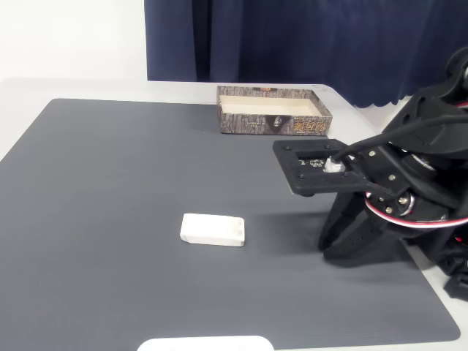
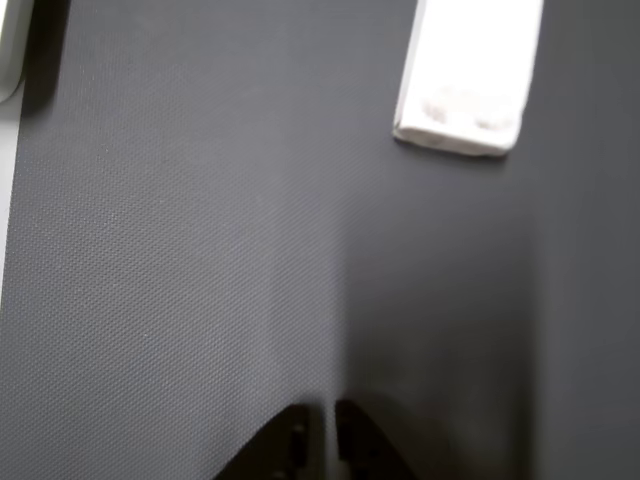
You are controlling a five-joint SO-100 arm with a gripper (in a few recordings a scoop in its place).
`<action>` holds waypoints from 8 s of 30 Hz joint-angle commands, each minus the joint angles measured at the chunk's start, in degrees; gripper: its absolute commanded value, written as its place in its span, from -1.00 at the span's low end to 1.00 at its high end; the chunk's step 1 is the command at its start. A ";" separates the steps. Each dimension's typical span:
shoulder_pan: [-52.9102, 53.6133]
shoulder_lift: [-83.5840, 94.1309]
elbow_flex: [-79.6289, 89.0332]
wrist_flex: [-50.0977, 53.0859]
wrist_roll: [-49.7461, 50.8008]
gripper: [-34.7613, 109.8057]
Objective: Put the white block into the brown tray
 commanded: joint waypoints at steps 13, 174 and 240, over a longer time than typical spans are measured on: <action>0.00 -0.70 -0.18 0.79 -0.44 -0.42; 9.05 -98.79 -68.73 -19.16 0.88 -0.10; 53.17 -99.76 -98.88 8.70 -12.39 -0.45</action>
